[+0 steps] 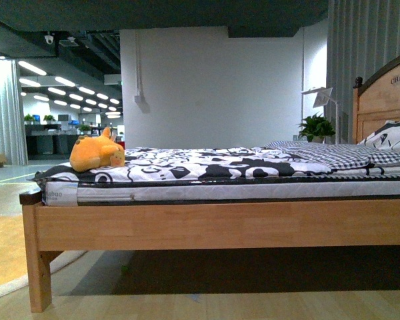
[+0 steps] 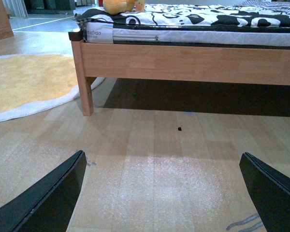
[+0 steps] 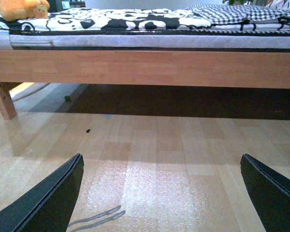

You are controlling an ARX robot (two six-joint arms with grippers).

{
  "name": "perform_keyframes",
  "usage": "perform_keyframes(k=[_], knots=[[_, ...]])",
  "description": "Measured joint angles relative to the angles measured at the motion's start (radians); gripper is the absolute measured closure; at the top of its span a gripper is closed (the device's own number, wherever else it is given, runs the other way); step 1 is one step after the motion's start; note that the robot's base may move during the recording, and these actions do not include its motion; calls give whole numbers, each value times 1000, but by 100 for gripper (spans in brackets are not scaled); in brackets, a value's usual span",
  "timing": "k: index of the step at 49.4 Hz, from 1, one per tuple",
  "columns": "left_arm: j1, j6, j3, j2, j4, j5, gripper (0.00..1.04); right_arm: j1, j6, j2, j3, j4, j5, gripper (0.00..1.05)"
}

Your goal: Put away toys

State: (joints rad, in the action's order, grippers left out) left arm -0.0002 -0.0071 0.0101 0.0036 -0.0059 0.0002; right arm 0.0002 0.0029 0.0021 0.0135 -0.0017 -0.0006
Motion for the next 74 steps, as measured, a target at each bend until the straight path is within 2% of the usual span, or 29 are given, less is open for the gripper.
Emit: perform_keyframes(k=[74], knots=[[0,0,0,0,0,0,6,0,0,0,0,0,0,6]])
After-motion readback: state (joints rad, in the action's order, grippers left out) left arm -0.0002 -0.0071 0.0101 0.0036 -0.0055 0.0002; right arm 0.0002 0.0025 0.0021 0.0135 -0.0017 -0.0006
